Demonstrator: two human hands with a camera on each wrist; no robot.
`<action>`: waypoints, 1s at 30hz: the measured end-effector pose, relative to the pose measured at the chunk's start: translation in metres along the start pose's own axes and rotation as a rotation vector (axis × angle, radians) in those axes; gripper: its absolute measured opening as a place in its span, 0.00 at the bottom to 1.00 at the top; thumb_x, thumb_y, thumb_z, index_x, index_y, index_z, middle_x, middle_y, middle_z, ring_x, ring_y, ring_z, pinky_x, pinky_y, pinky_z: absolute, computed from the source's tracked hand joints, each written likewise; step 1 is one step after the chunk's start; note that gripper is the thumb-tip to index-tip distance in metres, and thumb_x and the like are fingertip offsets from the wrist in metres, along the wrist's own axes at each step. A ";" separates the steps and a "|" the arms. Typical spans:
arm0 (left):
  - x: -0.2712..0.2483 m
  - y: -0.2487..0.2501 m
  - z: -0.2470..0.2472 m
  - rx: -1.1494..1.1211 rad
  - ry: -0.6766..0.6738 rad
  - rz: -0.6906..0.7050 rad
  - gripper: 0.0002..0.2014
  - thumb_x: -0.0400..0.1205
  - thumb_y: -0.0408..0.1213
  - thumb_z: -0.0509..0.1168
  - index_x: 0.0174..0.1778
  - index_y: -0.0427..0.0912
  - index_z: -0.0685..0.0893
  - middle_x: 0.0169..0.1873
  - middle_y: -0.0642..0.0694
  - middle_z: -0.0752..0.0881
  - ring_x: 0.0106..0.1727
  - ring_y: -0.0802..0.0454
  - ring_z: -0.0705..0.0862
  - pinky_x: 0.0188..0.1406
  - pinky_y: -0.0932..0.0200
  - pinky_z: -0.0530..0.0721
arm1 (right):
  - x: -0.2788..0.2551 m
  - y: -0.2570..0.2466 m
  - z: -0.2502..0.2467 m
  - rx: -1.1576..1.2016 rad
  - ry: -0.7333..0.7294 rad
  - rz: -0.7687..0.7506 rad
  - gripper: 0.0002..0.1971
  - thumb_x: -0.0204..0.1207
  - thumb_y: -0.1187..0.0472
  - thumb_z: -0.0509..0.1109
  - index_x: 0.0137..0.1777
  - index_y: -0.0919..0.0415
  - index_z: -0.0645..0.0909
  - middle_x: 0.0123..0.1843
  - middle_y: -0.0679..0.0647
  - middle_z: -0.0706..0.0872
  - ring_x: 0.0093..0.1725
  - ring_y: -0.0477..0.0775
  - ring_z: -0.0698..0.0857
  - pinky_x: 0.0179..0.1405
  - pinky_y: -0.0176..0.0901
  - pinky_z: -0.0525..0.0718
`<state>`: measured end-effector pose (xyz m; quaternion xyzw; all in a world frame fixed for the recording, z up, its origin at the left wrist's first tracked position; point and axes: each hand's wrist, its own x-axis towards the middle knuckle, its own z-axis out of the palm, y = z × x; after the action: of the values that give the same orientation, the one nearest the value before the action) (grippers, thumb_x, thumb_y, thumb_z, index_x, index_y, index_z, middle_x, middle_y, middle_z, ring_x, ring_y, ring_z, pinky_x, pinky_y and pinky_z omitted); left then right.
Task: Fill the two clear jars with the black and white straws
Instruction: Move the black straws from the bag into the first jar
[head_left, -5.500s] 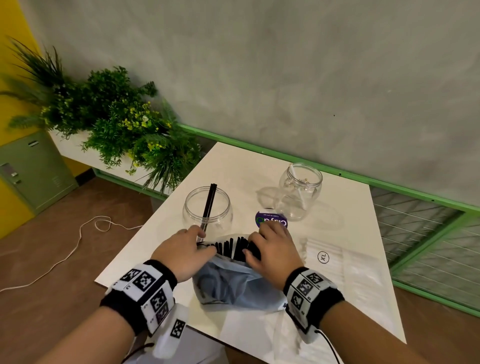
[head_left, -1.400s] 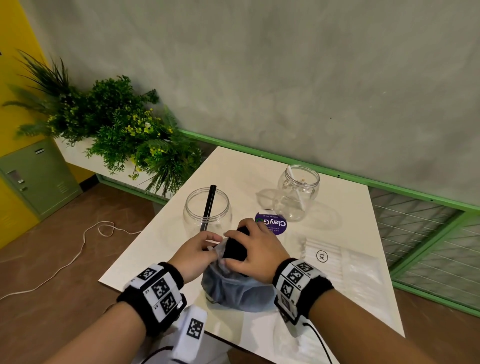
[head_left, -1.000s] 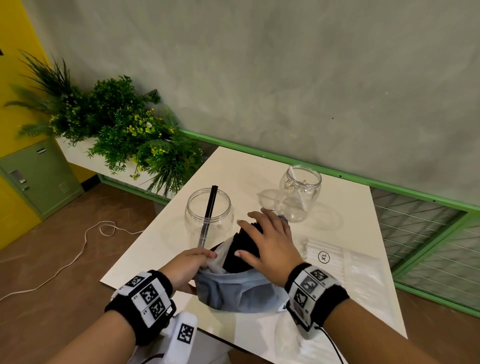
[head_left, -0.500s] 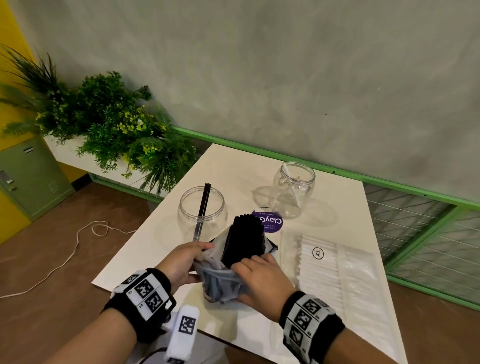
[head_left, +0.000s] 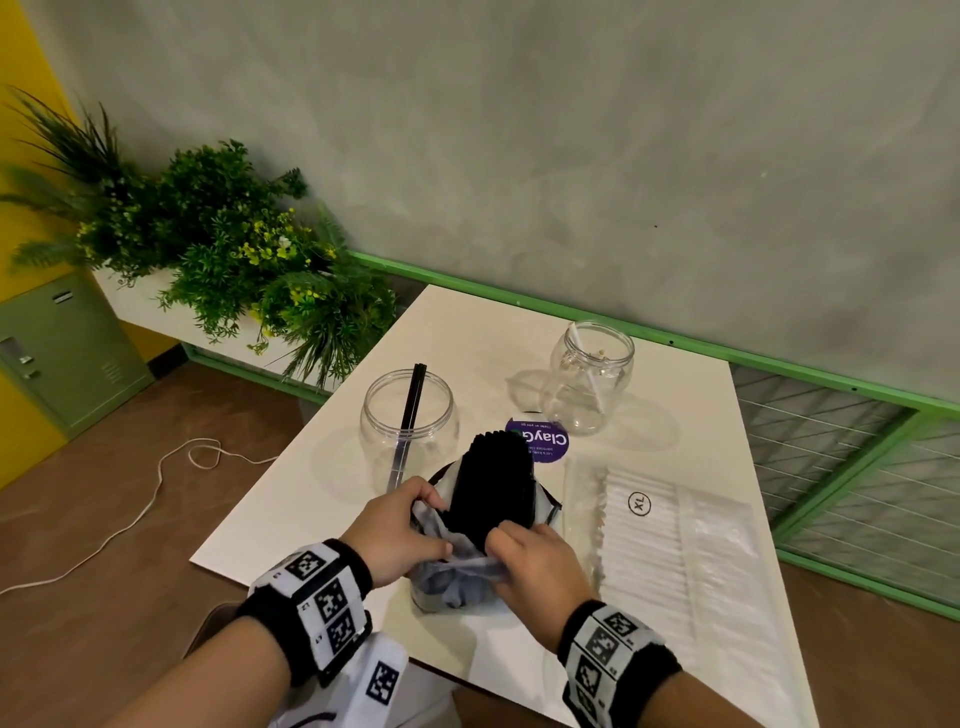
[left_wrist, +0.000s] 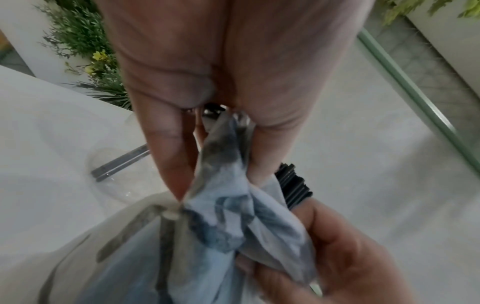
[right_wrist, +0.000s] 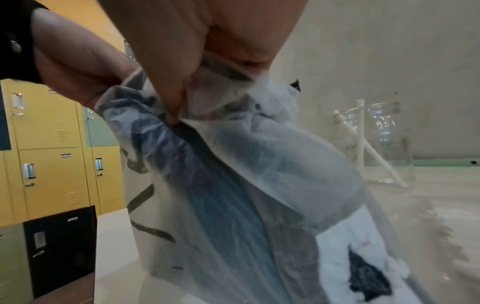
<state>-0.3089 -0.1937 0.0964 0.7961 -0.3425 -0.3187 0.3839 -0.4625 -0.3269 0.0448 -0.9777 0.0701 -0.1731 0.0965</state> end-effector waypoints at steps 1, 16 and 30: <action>0.001 -0.003 -0.001 0.001 0.018 -0.010 0.16 0.68 0.31 0.75 0.45 0.49 0.77 0.38 0.47 0.83 0.36 0.53 0.78 0.34 0.64 0.78 | -0.002 0.001 0.002 -0.008 -0.008 -0.036 0.20 0.56 0.58 0.78 0.41 0.50 0.69 0.35 0.45 0.76 0.31 0.50 0.75 0.38 0.36 0.71; 0.001 -0.004 0.004 0.197 0.135 0.011 0.18 0.69 0.41 0.76 0.39 0.55 0.70 0.37 0.48 0.83 0.39 0.50 0.82 0.37 0.58 0.77 | -0.008 -0.004 -0.030 0.302 -0.092 0.226 0.11 0.80 0.54 0.57 0.57 0.56 0.75 0.56 0.48 0.76 0.45 0.53 0.81 0.46 0.49 0.80; -0.006 -0.013 0.005 0.187 0.146 0.065 0.16 0.72 0.38 0.75 0.47 0.52 0.74 0.41 0.48 0.85 0.42 0.50 0.82 0.38 0.64 0.77 | 0.013 0.013 -0.062 -0.462 -0.469 0.190 0.31 0.67 0.33 0.50 0.28 0.52 0.88 0.29 0.50 0.84 0.41 0.58 0.80 0.41 0.55 0.77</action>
<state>-0.3121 -0.1842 0.0847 0.8380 -0.3673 -0.2141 0.3420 -0.4736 -0.3515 0.1035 -0.9759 0.1743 0.0866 -0.0983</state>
